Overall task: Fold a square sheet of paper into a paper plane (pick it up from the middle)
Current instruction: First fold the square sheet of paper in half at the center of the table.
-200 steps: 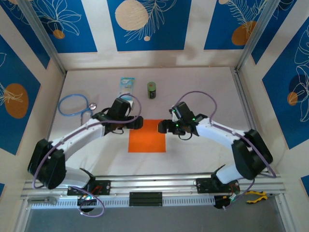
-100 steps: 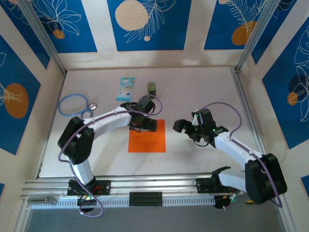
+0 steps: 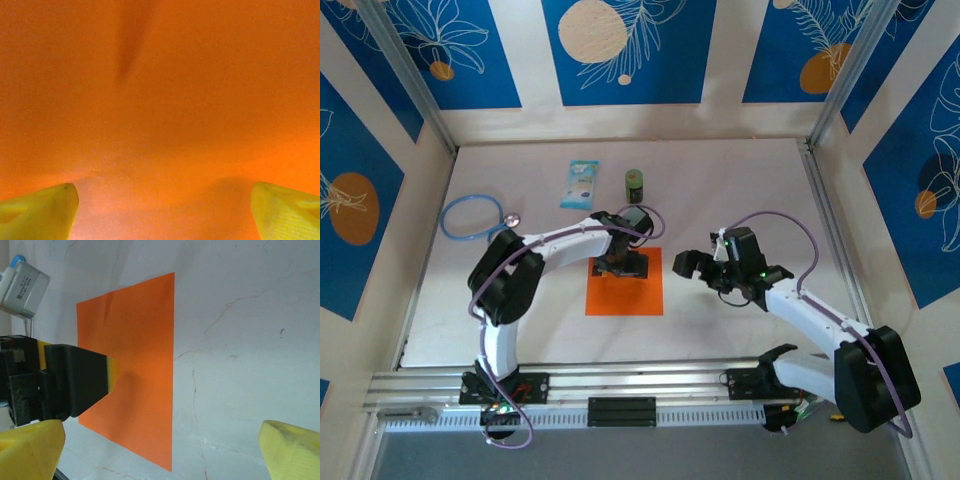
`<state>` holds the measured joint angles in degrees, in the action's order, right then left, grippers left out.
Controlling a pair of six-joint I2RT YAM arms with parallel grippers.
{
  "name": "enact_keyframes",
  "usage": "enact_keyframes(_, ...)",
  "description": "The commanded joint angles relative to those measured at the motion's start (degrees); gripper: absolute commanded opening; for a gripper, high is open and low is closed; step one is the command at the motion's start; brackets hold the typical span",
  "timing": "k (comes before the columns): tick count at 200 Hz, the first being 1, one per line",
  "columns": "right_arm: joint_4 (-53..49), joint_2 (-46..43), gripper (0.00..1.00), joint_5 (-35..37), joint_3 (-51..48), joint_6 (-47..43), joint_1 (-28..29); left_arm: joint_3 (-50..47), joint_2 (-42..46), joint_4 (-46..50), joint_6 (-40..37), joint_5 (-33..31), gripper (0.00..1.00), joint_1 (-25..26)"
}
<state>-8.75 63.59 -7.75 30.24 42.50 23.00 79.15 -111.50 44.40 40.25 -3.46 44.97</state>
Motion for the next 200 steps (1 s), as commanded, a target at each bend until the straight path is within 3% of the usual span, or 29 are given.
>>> enact_keyframes(1,0.1,0.3,0.99,-0.3,-0.1,-1.0,0.6,2.1,-1.5,3.2,1.8,-0.2,0.89,0.8)
enact_keyframes(200,-0.6,5.2,0.99,-2.6,3.0,-1.9,3.0,3.8,-5.6,4.1,6.2,-0.5,0.93,1.7)
